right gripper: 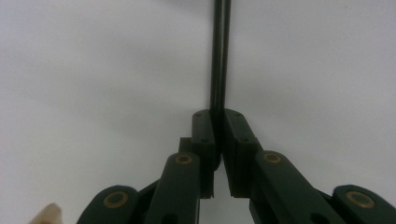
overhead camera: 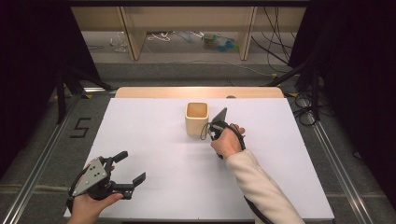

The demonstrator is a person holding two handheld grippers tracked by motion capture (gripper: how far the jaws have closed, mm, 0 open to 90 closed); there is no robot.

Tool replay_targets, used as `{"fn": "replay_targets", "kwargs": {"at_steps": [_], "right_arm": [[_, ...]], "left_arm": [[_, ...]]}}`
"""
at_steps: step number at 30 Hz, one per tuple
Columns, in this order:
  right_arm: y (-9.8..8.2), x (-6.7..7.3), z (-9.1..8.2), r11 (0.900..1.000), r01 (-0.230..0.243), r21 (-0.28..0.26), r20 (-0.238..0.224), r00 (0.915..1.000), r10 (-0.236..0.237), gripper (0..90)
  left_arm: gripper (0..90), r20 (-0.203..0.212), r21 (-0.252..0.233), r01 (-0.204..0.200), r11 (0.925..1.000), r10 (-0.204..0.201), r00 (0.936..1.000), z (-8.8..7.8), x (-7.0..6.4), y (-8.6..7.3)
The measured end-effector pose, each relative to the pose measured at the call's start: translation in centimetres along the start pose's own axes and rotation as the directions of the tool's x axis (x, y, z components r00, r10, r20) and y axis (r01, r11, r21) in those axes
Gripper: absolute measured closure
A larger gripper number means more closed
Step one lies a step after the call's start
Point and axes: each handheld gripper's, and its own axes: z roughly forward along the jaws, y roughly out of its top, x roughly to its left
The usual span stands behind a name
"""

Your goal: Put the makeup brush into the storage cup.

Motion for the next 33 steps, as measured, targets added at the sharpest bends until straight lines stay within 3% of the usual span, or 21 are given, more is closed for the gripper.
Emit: {"fn": "replay_targets", "kwargs": {"at_steps": [8,19,26,29,31,32,33], "right_arm": [[0.1,0.1,-0.1,1.000,-0.007,0.014,0.008,0.9999,0.007,84.8],[-0.2,-0.3,-0.4,1.000,-0.031,0.005,-0.026,0.9992,0.031,84.8],[-0.6,-0.9,-1.3,0.998,-0.053,-0.039,-0.042,0.9978,0.051,84.9],[-0.8,-1.3,-1.7,0.997,-0.036,-0.073,-0.051,0.9981,0.032,84.8],[-1.0,-1.3,-2.0,0.995,-0.063,-0.078,-0.071,0.9958,0.058,84.8],[-1.1,-1.7,-2.0,0.993,-0.032,-0.115,-0.067,0.9975,0.024,84.9],[-1.1,-1.7,-2.0,0.993,-0.032,-0.115,-0.067,0.9975,0.024,84.9]], "left_arm": [[4.8,0.000,-0.001,0.000,1.0000,0.000,1.0000,0.0,0.0,0.0],[4.8,0.000,0.002,0.004,1.0000,-0.004,1.0000,0.0,0.0,0.0],[4.9,0.001,0.002,0.004,1.0000,-0.004,1.0000,0.0,0.0,0.0],[5.0,0.000,0.002,0.005,1.0000,-0.005,1.0000,0.0,-0.1,0.0],[5.0,0.001,0.002,0.004,1.0000,-0.004,1.0000,0.0,0.0,0.0],[5.0,0.000,0.002,0.003,1.0000,-0.003,1.0000,0.0,0.0,0.0],[5.0,0.000,0.002,0.003,1.0000,-0.003,1.0000,0.0,0.0,0.0]]}}
